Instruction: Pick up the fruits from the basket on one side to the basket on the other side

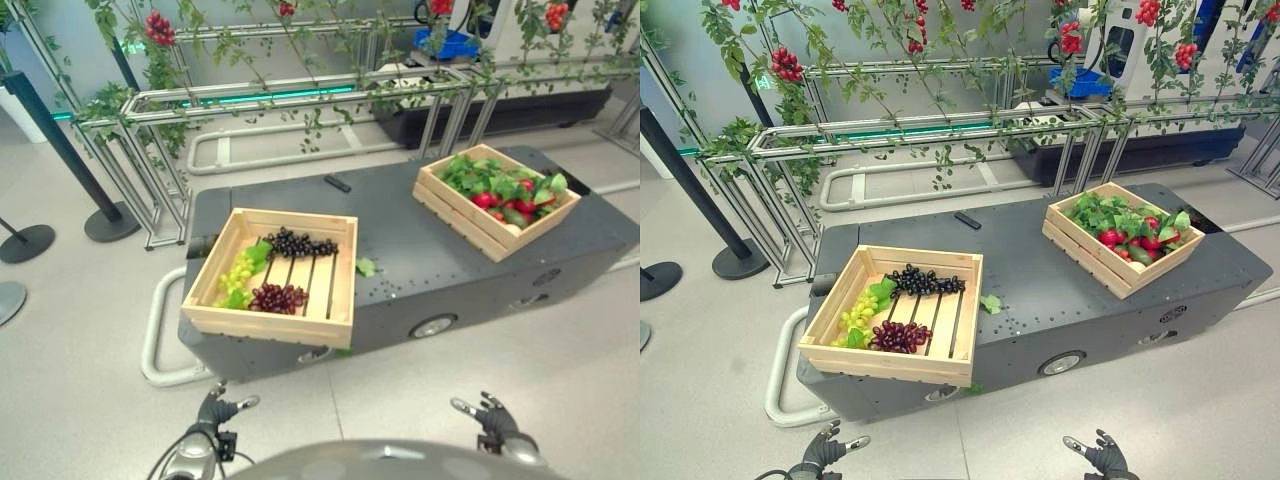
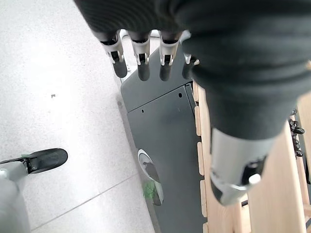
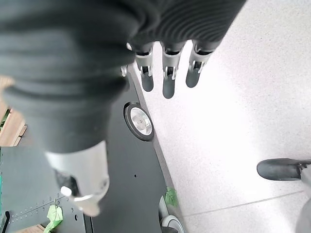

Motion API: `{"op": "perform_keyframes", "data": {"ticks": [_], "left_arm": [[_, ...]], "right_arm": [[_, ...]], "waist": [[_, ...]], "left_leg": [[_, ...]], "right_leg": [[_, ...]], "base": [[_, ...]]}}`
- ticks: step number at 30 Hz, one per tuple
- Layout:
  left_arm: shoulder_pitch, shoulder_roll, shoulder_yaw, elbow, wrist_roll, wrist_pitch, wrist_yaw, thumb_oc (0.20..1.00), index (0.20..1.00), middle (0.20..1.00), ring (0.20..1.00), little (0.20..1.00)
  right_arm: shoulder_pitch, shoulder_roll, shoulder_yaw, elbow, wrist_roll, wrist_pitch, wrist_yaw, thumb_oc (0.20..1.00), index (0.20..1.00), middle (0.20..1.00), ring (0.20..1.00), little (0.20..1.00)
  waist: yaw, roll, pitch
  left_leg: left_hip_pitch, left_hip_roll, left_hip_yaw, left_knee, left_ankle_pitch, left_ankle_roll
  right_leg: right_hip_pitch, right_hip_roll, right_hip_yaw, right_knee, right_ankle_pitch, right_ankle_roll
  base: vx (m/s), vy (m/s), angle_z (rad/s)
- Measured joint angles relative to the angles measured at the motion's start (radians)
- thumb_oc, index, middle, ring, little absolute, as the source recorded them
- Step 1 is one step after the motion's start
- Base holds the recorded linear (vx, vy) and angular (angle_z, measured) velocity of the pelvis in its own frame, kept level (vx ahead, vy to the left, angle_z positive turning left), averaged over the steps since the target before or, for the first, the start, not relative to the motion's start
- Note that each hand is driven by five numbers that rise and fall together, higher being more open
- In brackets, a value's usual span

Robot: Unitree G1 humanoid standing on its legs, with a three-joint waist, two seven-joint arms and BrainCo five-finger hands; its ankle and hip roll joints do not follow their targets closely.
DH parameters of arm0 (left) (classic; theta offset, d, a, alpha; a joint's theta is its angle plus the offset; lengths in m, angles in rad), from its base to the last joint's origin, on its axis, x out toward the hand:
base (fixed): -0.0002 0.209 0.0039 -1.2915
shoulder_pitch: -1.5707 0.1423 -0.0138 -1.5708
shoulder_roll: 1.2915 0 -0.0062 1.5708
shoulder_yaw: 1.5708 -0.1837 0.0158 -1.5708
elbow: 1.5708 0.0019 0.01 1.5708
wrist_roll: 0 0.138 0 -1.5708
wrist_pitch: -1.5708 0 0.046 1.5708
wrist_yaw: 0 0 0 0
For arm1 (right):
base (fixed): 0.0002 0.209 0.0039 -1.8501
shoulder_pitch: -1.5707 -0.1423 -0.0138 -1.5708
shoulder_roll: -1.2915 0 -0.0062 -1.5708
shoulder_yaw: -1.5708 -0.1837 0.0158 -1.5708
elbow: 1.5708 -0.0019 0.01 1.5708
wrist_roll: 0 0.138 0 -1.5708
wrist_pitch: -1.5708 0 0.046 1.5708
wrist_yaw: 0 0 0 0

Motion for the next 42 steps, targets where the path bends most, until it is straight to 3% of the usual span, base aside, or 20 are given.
{"op": "perform_keyframes", "data": {"ticks": [16, 23, 33, 42], "left_arm": [[0.006, 0.000, 0.003, 0.009, -0.029, 0.000, -0.001, 1.000, 1.000, 1.000, 1.000, 1.000], [0.006, 0.001, 0.018, 0.003, -0.036, 0.000, -0.001, 1.000, 1.000, 1.000, 1.000, 1.000], [0.007, 0.036, 0.061, -0.009, -0.037, 0.001, -0.003, 1.000, 1.000, 1.000, 1.000, 1.000], [0.009, 0.074, 0.082, -0.095, -0.106, 0.001, -0.033, 1.000, 1.000, 1.000, 1.000, 1.000]], "right_arm": [[0.000, -0.001, 0.000, -0.007, 0.000, 0.000, 0.001, 1.000, 1.000, 1.000, 1.000, 1.000], [0.004, -0.019, -0.001, -0.104, 0.002, 0.001, 0.005, 1.000, 1.000, 1.000, 1.000, 1.000], [0.012, -0.160, -0.012, -0.409, 0.032, 0.002, 0.061, 1.000, 1.000, 1.000, 1.000, 1.000], [-0.069, -0.357, -0.036, -0.630, 0.072, 0.020, 0.126, 1.000, 1.000, 1.000, 1.000, 1.000]], "waist": [[0.001, -0.001, 0.000], [0.002, -0.005, 0.004], [0.001, -0.043, 0.033], [0.003, -0.062, 0.041]], "left_leg": [[0.000, 0.000, -0.001, 0.000, 0.000, 0.000], [-0.002, 0.001, -0.002, 0.000, 0.000, 0.000], [-0.004, 0.003, -0.002, 0.000, 0.000, -0.002], [-0.001, 0.002, -0.004, 0.000, 0.003, -0.002]], "right_leg": [[0.001, 0.001, -0.001, 0.000, 0.000, 0.000], [-0.001, 0.002, -0.005, -0.001, 0.000, 0.000], [-0.003, 0.004, -0.007, -0.001, 0.000, 0.000], [0.002, 0.003, -0.008, -0.001, 0.001, -0.001]], "base": [[0.00, 0.000, 0.00], [0.00, 0.000, 0.00], [0.00, 0.000, 0.00], [0.00, 0.000, 0.00]]}}
